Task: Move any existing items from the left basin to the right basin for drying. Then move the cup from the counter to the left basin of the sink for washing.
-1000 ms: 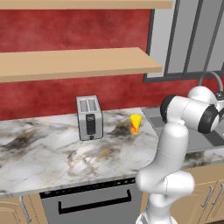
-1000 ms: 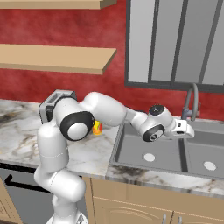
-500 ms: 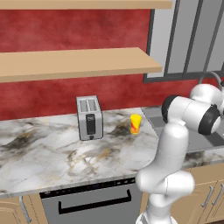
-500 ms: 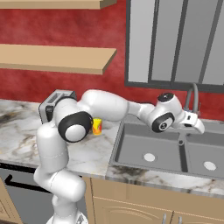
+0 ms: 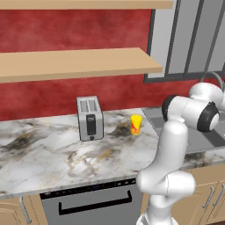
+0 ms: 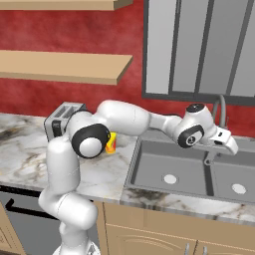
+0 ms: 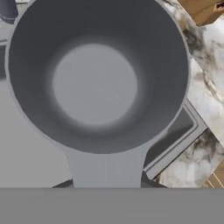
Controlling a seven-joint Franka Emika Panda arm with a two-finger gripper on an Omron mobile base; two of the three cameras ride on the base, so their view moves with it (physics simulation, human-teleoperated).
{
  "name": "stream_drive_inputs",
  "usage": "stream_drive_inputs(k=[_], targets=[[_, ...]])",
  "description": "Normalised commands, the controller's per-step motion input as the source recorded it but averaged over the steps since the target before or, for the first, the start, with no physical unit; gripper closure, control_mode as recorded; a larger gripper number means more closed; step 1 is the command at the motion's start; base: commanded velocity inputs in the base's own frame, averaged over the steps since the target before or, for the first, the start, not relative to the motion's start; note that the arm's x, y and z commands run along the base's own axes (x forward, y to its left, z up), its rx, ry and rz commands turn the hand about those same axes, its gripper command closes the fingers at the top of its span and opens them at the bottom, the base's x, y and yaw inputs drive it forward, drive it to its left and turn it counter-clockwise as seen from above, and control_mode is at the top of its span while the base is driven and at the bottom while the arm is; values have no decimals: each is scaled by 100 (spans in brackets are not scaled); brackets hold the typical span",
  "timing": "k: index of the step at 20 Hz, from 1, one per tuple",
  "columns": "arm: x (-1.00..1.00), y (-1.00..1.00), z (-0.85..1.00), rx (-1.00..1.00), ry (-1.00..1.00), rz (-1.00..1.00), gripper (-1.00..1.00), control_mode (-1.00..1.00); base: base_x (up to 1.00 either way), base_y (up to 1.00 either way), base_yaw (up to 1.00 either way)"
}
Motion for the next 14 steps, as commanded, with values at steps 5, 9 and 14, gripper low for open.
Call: stream_drive_inputs(k=[5,9,14], targets=[[-4,-32,-13,9,0,-9,100,-100,0,0,0],[-12,-36,-22,8,-2,-9,100,-100,0,0,0],[-3,-35,-22,12,0,-8,100,-100,0,0,0]])
